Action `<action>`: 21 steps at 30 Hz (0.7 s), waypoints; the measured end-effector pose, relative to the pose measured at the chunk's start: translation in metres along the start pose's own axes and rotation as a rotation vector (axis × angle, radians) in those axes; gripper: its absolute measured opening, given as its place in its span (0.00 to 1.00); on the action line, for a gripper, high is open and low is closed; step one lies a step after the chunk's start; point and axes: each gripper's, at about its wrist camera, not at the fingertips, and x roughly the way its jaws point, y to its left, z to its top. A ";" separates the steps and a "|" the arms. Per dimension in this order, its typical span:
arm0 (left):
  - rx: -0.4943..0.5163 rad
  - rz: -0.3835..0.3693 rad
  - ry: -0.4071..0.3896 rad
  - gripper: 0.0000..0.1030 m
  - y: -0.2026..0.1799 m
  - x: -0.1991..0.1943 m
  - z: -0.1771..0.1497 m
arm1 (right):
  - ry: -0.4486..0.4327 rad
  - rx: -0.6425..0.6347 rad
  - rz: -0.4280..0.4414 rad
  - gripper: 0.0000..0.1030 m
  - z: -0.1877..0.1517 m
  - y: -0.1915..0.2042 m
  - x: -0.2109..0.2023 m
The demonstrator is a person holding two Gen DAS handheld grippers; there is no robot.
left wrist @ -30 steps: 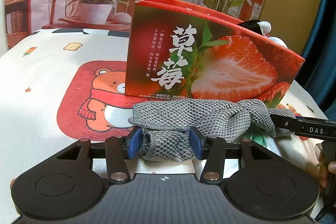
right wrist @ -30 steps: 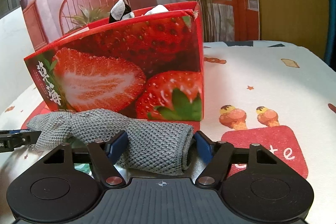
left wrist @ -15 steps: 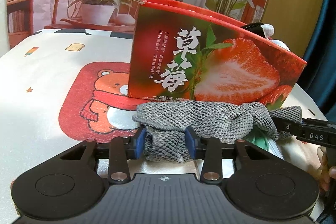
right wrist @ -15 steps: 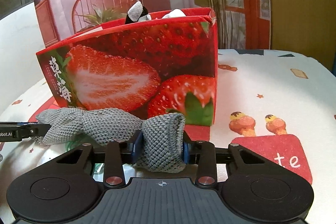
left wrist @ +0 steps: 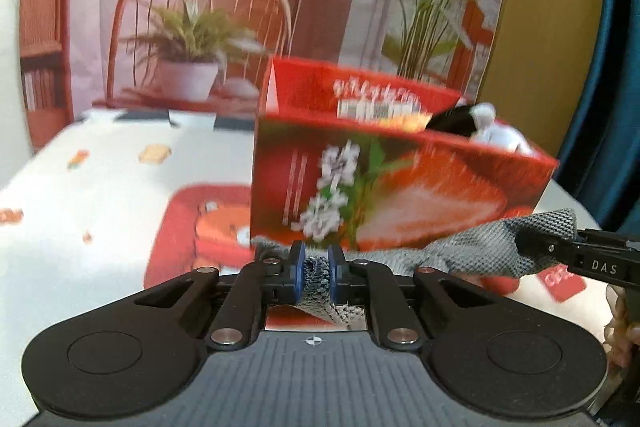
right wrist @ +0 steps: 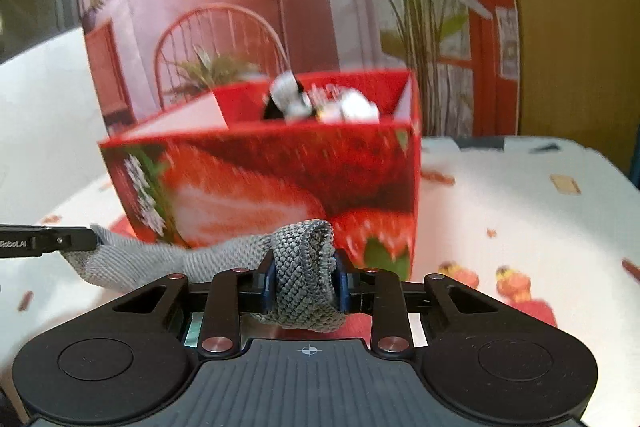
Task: Organize soft objects
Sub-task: 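Lift the grey knit cloth with both tools over the red box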
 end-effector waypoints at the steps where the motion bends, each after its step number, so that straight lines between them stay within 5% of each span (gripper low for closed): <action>1: 0.006 0.000 -0.014 0.12 -0.002 -0.004 0.004 | -0.011 -0.006 0.007 0.25 0.004 0.002 -0.003; 21: 0.073 -0.045 -0.199 0.12 -0.035 -0.025 0.081 | -0.208 -0.041 0.064 0.25 0.088 0.009 -0.029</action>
